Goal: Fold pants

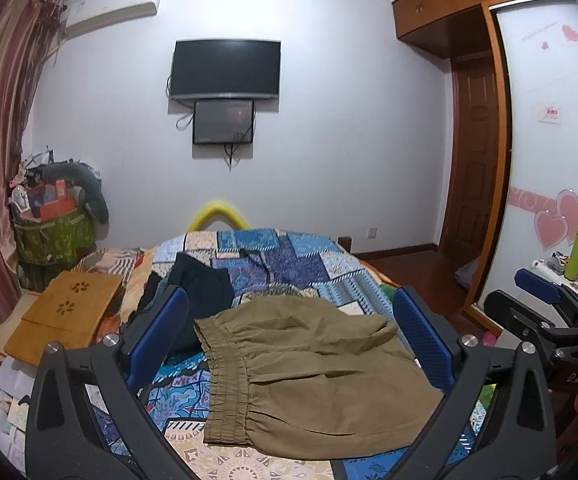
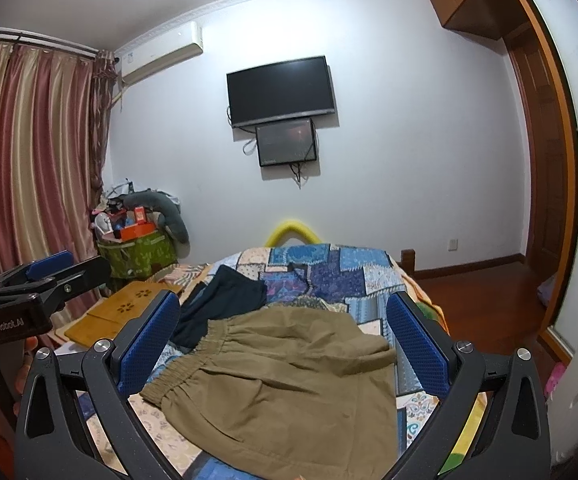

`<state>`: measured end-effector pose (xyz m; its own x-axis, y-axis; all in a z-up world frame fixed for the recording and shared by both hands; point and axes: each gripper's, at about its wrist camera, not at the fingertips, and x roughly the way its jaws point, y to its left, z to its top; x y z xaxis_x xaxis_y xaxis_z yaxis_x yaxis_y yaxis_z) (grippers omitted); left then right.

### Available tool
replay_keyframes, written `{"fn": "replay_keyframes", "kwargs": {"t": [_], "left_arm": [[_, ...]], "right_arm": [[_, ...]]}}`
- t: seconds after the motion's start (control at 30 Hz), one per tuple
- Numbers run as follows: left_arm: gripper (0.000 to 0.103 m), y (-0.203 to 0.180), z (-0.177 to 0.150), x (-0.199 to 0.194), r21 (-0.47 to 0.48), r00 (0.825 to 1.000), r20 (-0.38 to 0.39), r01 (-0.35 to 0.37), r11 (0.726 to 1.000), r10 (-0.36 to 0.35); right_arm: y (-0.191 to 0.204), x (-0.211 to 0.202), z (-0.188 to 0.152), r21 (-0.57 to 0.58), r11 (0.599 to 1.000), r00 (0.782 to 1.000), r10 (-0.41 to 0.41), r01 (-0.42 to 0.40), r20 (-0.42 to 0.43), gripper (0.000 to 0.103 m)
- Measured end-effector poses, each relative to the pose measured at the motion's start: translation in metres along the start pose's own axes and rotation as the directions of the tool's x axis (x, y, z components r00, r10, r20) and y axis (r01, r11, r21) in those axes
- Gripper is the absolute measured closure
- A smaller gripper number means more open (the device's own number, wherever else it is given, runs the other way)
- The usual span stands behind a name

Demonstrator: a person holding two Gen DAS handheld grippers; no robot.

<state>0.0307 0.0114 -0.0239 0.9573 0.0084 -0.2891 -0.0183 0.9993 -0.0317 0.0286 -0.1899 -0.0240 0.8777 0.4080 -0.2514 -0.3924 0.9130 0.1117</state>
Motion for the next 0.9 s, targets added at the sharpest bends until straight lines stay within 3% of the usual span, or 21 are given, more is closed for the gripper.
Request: {"fn": "replay_keyframes", "kwargs": {"t": [0.23,0.33,0.5,0.53,0.73,0.9], "left_arm": [[0.000,0.016,-0.012,0.053,-0.042,0.993,-0.114,-0.022,0.999,0.017],[0.000,0.028,-0.018,0.085,-0.060,0.979,-0.198,-0.053,0.997,0.041],[0.000,0.051,-0.024,0.138,-0.055,0.961,-0.267,-0.094,0.994,0.076],[0.000,0.052,-0.027,0.152,-0.102,0.959,-0.280,-0.082,0.991,0.051],[0.000,0.085,-0.047,0.217,-0.065,0.905,-0.421,-0.100,0.993,0.063],[0.000,0.105,-0.070,0.260,-0.030,0.839,-0.540,-0.094,0.995,0.063]], "right_arm": [[-0.022,0.036,-0.018,0.007,0.998,0.994,-0.061,0.061,-0.088,0.000],[-0.035,0.056,-0.027,-0.010,0.994,0.985,-0.112,0.111,-0.128,0.000],[-0.061,0.089,-0.037,-0.036,0.989,0.968,-0.147,0.143,-0.204,0.000],[-0.067,0.096,-0.039,-0.040,0.989,0.964,-0.146,0.141,-0.223,0.000],[-0.105,0.134,-0.056,-0.037,0.991,0.928,-0.133,0.128,-0.349,0.004],[-0.130,0.171,-0.076,-0.025,0.994,0.871,-0.106,0.107,-0.479,0.013]]}}
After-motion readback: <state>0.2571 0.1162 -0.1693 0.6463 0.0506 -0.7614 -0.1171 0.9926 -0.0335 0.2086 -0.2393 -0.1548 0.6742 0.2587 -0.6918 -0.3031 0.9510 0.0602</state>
